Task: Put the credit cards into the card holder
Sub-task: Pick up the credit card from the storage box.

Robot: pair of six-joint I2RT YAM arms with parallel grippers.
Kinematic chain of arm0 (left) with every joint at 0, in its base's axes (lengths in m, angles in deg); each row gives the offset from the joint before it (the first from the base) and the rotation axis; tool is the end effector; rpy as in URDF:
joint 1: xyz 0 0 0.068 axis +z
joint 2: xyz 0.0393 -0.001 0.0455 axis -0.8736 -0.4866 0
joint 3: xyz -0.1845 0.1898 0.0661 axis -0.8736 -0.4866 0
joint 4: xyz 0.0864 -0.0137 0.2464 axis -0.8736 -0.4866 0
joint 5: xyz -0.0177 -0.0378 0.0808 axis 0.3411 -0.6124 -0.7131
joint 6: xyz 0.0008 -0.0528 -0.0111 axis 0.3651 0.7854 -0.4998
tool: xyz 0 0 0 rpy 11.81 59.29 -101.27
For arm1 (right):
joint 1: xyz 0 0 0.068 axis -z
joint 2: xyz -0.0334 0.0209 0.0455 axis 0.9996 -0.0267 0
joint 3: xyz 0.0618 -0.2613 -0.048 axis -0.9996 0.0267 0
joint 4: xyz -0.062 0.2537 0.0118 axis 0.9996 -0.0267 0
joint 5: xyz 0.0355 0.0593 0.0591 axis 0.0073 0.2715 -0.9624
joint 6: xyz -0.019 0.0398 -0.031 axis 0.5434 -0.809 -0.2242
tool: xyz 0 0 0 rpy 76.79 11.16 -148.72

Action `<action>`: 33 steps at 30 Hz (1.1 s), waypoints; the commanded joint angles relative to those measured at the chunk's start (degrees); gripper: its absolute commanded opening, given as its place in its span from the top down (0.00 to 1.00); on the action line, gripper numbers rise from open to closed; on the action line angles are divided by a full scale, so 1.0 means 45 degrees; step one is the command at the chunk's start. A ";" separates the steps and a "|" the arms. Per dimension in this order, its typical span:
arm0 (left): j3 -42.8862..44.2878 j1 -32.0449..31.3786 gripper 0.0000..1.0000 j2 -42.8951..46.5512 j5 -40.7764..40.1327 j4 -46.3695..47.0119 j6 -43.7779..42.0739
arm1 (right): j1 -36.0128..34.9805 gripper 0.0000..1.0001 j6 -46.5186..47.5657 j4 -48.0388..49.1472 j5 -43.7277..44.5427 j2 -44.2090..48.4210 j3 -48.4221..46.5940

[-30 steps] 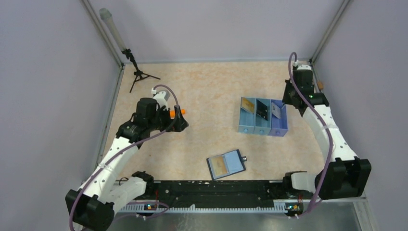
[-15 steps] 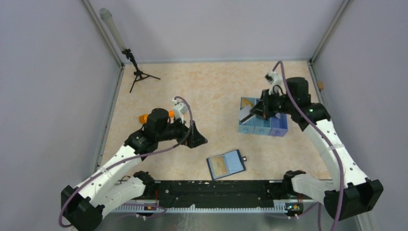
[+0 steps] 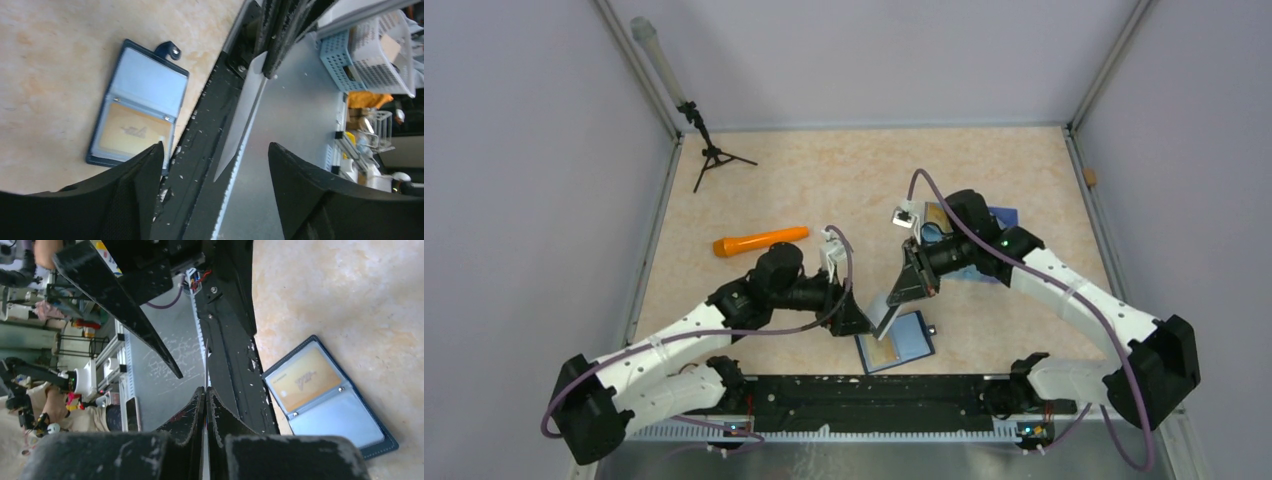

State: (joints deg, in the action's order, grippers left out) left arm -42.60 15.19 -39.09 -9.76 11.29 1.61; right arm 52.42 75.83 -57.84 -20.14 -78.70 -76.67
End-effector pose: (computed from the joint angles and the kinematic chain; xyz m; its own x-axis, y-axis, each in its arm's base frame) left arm 0.1306 -0.1630 0.2630 -0.7285 0.1715 -0.6632 0.6764 0.3331 -0.6569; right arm 0.1788 0.1660 0.2956 -0.7170 -0.3753 -0.5873 -0.6824 0.2060 0.7014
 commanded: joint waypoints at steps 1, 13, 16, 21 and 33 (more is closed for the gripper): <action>-0.0446 -0.0378 0.32 -0.0196 0.1704 0.2049 0.0703 | -0.0249 1.00 0.0019 0.1267 -0.1297 -0.0328 -0.0218; -0.2814 -0.0463 1.00 0.0749 0.0848 0.5534 0.3416 | -0.0231 0.44 -0.2331 0.3951 0.0987 0.0322 0.1087; -0.3666 -0.0455 1.00 0.1337 -0.0164 0.7150 0.4531 | -0.0211 0.33 -0.3508 0.5325 0.2423 0.1079 0.2003; -0.4614 -0.0471 1.00 0.2260 -0.2166 0.8691 0.5532 | -0.0221 0.31 -0.6594 1.0065 0.2503 0.1992 0.4491; -0.5078 -0.0722 1.00 0.1054 -0.2575 1.0989 0.6488 | -0.1089 0.50 -1.0557 1.7296 0.3536 0.1514 0.7131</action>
State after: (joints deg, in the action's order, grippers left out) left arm -64.65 12.70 -32.60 -20.73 53.93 29.30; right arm 49.25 33.40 4.70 -6.63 -70.79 -44.59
